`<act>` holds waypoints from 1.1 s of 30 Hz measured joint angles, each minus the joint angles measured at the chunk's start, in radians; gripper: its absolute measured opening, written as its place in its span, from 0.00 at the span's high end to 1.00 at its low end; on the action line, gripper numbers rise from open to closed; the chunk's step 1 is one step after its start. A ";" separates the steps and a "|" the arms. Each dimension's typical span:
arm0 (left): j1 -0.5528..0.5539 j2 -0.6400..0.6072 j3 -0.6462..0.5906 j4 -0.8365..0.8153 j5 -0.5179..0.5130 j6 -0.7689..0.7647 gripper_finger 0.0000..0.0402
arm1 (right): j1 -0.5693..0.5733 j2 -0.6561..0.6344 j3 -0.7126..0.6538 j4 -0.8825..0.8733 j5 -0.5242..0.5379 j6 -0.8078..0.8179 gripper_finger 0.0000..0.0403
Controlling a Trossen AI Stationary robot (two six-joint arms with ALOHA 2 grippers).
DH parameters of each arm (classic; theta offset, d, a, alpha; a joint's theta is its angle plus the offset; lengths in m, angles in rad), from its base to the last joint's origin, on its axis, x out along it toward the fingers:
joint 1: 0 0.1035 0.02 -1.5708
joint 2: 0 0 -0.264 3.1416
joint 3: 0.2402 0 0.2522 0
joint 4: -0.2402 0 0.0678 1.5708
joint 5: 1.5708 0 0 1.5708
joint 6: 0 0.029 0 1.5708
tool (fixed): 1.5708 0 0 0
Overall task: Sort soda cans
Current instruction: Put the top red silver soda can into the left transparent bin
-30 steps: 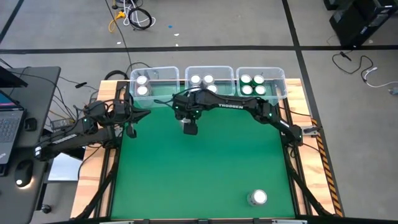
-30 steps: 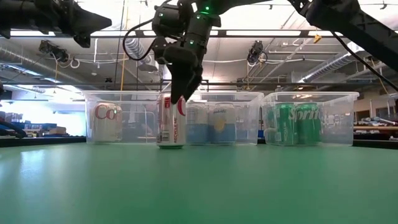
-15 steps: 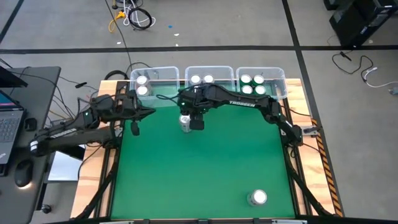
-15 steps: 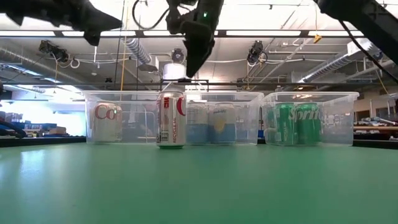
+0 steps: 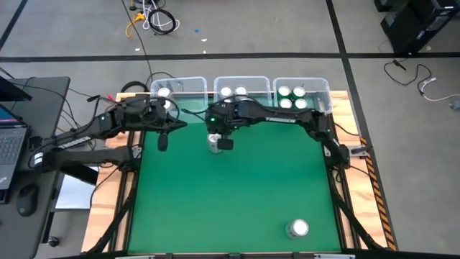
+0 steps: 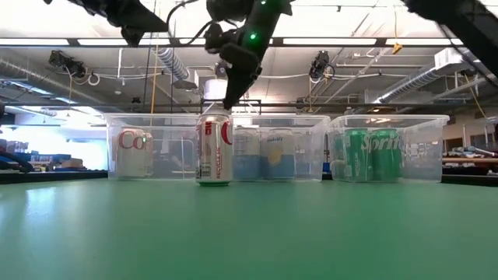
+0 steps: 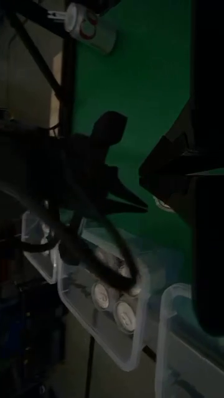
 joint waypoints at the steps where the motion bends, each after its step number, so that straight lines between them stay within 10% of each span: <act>1: 0.000 0.003 0.009 -0.004 0.000 0.001 1.00 | 0.000 -0.030 -0.046 0.043 -0.008 0.000 0.99; 18: -0.003 0.201 0.158 -0.103 0.002 -0.025 1.00 | 0.026 -0.692 -1.103 1.034 0.067 0.021 1.00; 33: -0.022 0.732 0.701 -0.652 -0.002 -0.083 0.91 | 0.024 -0.919 -1.347 1.110 0.070 0.062 1.00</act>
